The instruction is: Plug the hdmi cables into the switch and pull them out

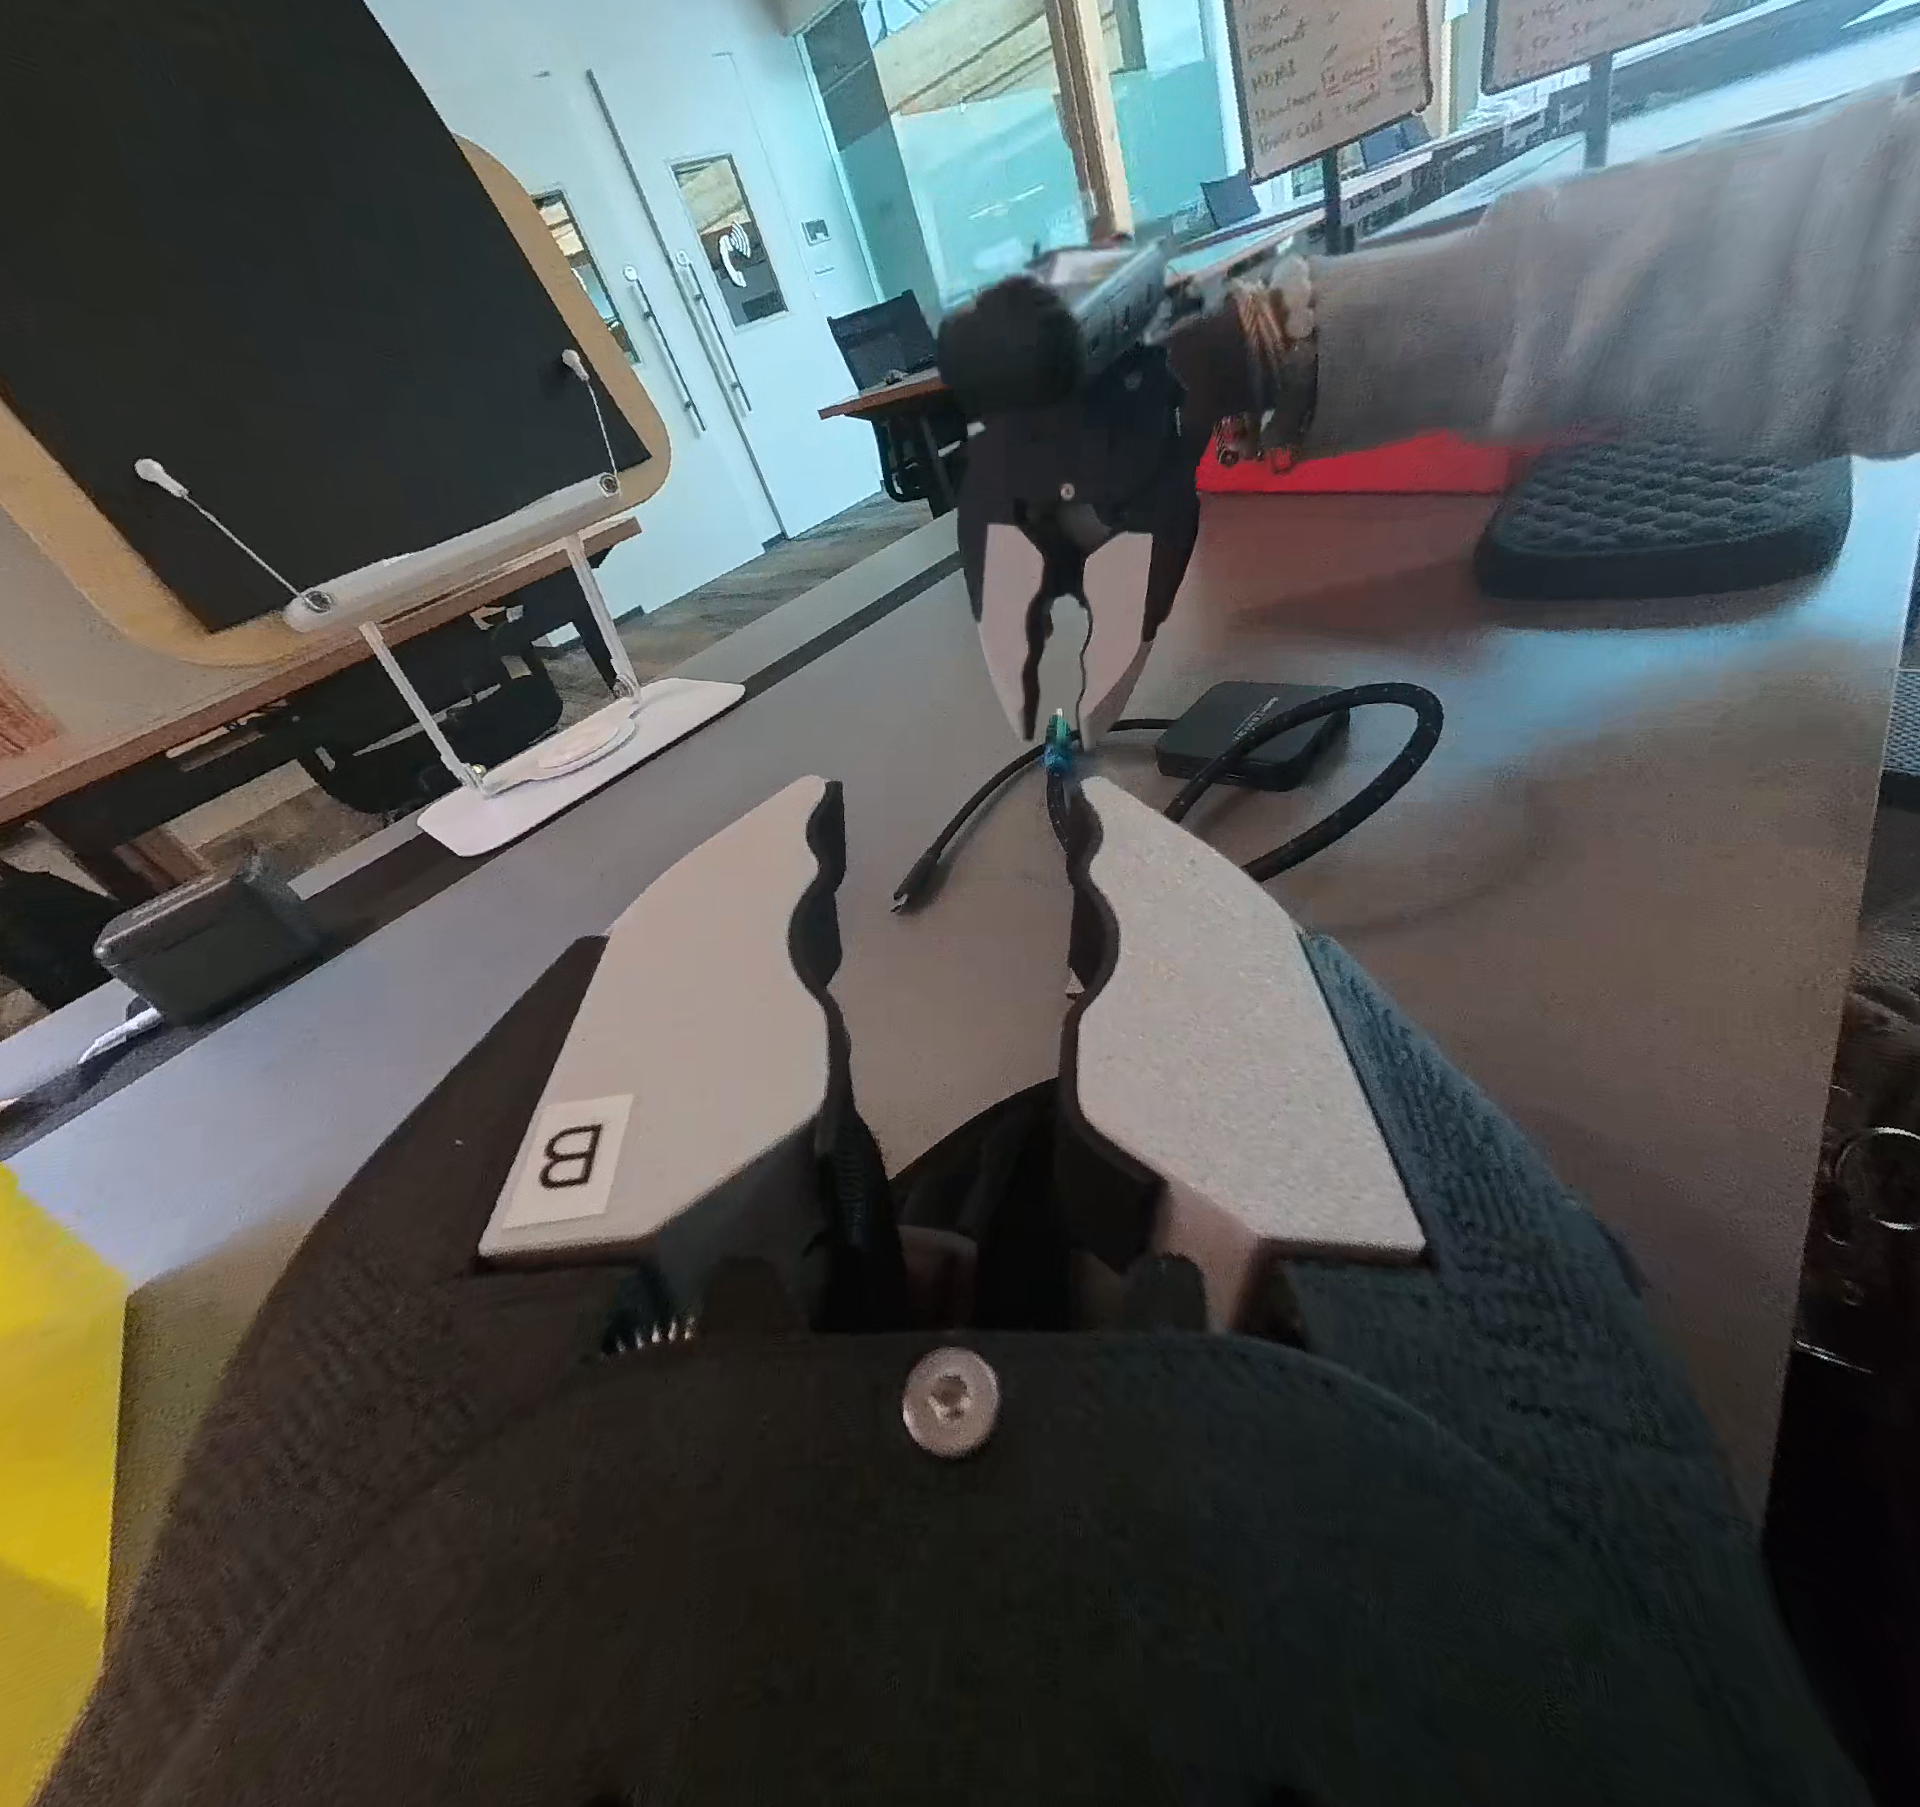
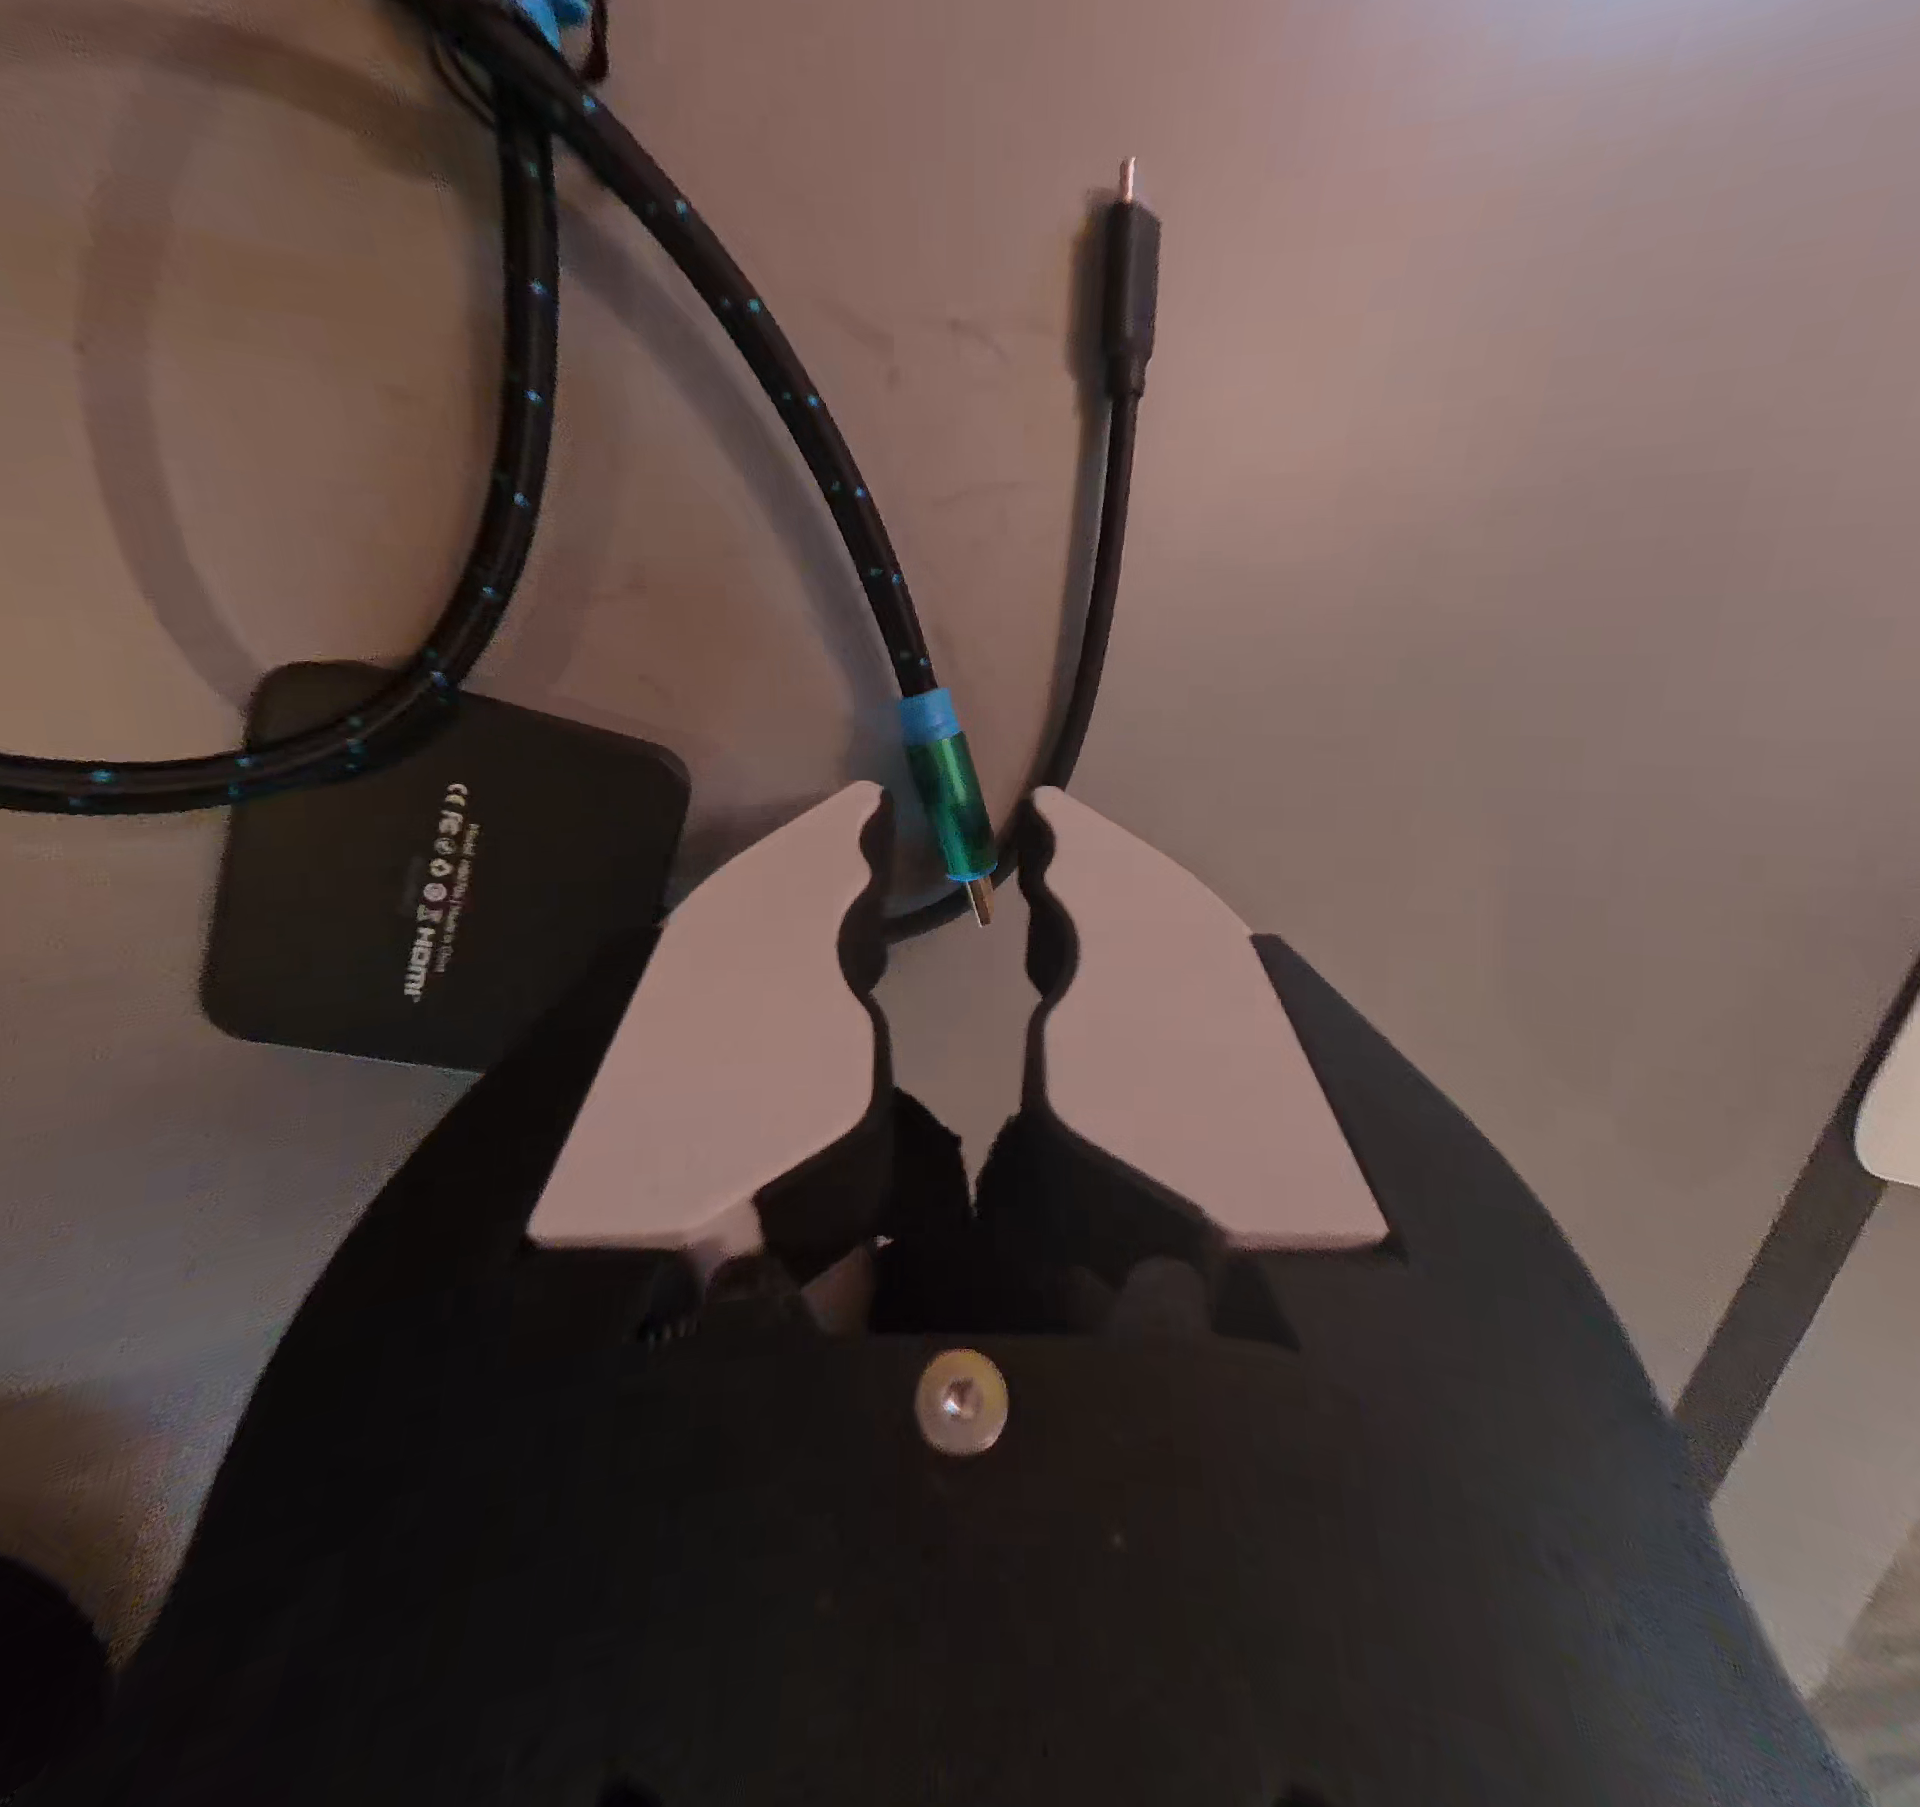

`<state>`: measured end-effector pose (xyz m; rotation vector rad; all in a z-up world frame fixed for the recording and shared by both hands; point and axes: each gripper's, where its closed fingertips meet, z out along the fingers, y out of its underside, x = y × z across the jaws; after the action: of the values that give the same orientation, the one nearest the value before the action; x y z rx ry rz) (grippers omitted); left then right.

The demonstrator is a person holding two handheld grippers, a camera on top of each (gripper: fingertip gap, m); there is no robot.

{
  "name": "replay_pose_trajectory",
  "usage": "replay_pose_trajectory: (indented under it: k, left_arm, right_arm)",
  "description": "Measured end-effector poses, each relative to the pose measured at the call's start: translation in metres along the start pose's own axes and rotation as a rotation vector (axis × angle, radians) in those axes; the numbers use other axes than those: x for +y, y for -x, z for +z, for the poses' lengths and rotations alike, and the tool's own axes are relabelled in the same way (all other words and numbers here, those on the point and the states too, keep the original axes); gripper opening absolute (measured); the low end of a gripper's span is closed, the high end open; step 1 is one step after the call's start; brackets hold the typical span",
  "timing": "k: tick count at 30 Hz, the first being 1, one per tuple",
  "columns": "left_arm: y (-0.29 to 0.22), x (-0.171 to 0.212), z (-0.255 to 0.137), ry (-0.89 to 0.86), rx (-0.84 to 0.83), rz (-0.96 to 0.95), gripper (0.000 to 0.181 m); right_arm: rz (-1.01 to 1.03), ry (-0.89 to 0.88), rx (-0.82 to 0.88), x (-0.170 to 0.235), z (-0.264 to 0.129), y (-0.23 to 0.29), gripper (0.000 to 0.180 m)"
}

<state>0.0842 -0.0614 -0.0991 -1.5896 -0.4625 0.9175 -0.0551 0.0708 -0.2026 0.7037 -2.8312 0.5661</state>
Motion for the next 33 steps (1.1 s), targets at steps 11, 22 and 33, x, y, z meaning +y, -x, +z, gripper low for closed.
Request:
replay_pose_trajectory:
  k: [11, 22, 33]
  left_arm:
    - [0.023, -0.028, -0.019, -0.259, -0.055, -0.126, 0.039]
    - [0.031, -0.034, -0.025, -0.368, -0.059, -0.219, 0.039]
    - [0.029, -0.032, -0.023, -0.356, -0.057, -0.213, 0.039]
  right_arm:
    - [0.273, -0.490, 0.116, -0.045, -0.041, -0.007, 0.011]
    - [0.375, -0.746, 0.282, -0.074, -0.089, -0.012, 0.011]
    - [0.334, -0.815, 0.393, -0.088, -0.104, -0.014, 0.011]
